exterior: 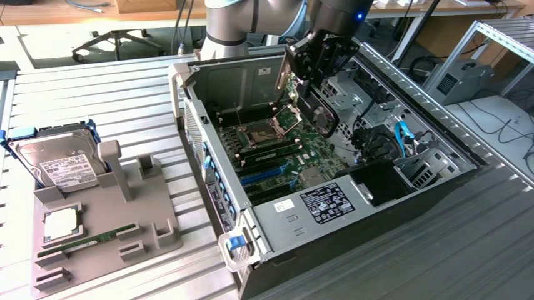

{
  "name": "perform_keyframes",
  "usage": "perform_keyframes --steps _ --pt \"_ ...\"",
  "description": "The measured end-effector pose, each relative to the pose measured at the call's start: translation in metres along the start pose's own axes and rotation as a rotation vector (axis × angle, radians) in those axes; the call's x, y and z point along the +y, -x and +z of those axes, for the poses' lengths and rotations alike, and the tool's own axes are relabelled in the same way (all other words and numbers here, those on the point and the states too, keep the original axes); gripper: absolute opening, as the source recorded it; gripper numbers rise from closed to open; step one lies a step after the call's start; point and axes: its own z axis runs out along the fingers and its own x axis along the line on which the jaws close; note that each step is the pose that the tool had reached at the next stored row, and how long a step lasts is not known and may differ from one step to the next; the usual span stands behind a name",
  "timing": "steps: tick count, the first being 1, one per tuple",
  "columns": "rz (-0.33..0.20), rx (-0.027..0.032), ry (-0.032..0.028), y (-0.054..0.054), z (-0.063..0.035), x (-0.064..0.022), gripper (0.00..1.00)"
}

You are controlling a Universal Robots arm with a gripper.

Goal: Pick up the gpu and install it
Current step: 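Insert the gpu into the slot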

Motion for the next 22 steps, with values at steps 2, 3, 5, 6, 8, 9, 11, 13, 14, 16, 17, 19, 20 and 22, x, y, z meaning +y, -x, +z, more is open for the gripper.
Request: perform_keyframes --steps 2,3,5,6,8,9,11,13,14,16,17,19,20,22 --pt "-0.002 0.0000 -0.0001 0.0000 0.0000 0.0000 0.27" --pt "-0.003 0.0000 -0.0001 0.0000 0.0000 0.0000 0.27" --pt "-0.005 0.0001 -0.0003 0.0000 0.0000 0.0000 0.27" --pt "-0.006 0.0000 -0.0003 0.0000 0.0000 0.0000 0.27" --pt "-0.009 0.0001 -0.0004 0.0000 0.0000 0.0000 0.27" --pt "-0.010 0.0001 -0.0004 0.0000 0.0000 0.0000 0.27" --pt "-0.013 0.0002 -0.0006 0.0000 0.0000 0.0000 0.27" --pt "-0.015 0.0002 -0.0007 0.0000 0.0001 0.0000 0.27" --pt "-0.016 0.0002 -0.0007 0.0000 0.0000 0.0000 0.27" --pt "-0.018 0.0003 -0.0009 0.0000 0.0000 0.0000 0.27" --pt "-0.019 0.0003 -0.0008 0.0000 0.0001 0.0000 0.27" --pt "-0.021 0.0003 -0.0010 0.0000 0.0001 0.0000 0.27" --pt "-0.022 0.0003 -0.0011 0.0000 0.0000 0.0000 0.27" --pt "-0.024 0.0003 -0.0012 0.0000 0.0000 0.0000 0.27"
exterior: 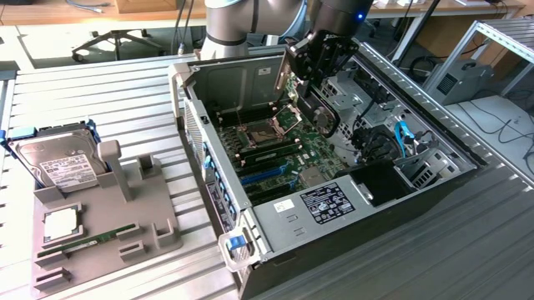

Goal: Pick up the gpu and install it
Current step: 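Insert the gpu into the slot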

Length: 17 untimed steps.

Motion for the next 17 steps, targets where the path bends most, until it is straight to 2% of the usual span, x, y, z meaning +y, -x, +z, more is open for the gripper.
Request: perform_keyframes --steps 17 --pt "-0.022 0.0004 -0.0010 0.0000 0.0000 0.0000 0.27"
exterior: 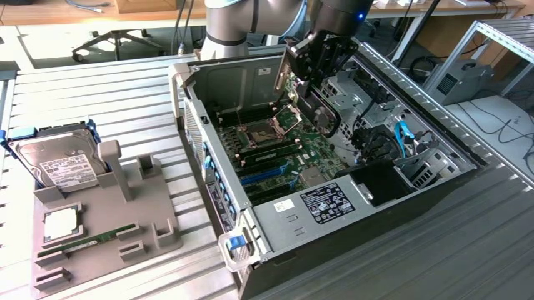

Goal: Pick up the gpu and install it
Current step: 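Insert the gpu into the slot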

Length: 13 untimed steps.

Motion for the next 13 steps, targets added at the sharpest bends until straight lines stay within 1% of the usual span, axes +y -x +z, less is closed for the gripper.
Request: perform_keyframes --steps 13 --pt "-0.029 0.0005 -0.0013 0.0000 0.0000 0.0000 0.27"
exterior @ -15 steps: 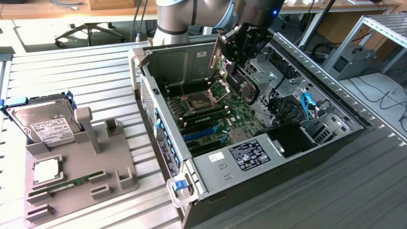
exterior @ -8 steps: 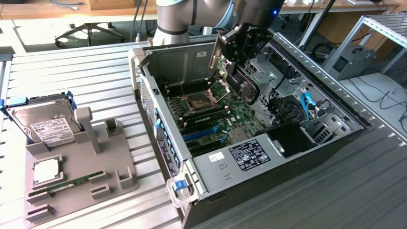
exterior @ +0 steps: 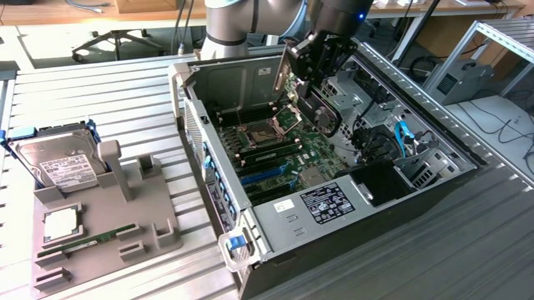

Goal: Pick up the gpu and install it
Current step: 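Insert the gpu into the slot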

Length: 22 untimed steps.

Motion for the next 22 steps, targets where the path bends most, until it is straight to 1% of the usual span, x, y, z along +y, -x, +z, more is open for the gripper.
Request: perform_keyframes --steps 22 --pt "-0.049 0.0008 -0.0023 0.0000 0.0000 0.0000 0.27"
